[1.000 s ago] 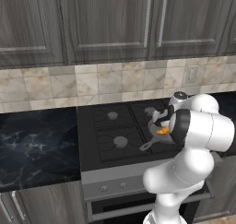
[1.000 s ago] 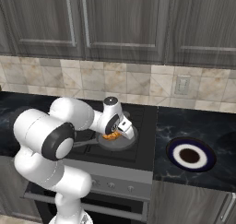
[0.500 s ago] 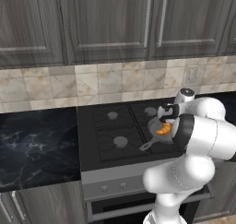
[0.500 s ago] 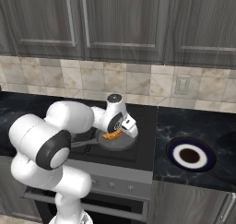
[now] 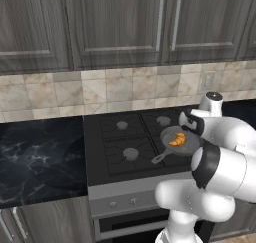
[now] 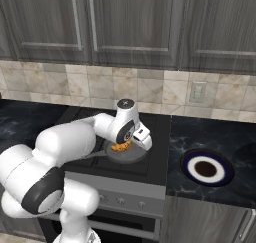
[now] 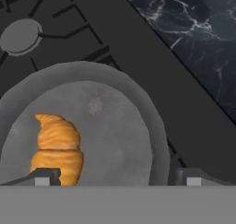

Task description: Pick the croissant and place it on the pan. Then turn on the stove to warm the croissant.

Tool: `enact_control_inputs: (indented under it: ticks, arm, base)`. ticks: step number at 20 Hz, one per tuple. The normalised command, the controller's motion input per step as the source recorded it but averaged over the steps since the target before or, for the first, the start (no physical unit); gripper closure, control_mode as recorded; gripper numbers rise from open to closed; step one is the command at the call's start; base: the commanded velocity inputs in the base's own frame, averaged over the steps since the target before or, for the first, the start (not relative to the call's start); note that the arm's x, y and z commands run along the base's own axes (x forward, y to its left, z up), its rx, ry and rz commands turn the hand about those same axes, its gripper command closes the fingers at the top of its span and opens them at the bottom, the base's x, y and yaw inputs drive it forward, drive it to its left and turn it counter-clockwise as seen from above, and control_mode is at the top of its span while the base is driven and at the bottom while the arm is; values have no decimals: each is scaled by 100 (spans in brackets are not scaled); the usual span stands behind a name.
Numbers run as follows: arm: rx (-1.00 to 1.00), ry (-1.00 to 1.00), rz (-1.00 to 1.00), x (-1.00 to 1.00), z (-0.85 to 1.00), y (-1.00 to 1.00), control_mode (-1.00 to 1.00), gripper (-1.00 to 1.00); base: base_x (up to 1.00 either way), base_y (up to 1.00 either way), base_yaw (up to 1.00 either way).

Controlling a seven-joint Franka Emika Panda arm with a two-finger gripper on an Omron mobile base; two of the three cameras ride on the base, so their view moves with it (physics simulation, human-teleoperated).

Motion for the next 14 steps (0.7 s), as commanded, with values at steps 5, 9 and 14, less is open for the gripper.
enact_control_inputs:
  ticks: [5, 9, 14]
  arm:
    - [0, 0, 1, -52, 18, 0, -100, -100]
    - [0, 0, 5, -53, 4, 0, -100, -100]
    - [0, -1, 13, -50, 0, -3, -100, -100]
  base:
    - [0, 0, 0]
    - [0, 0, 0]
    - [0, 0, 0]
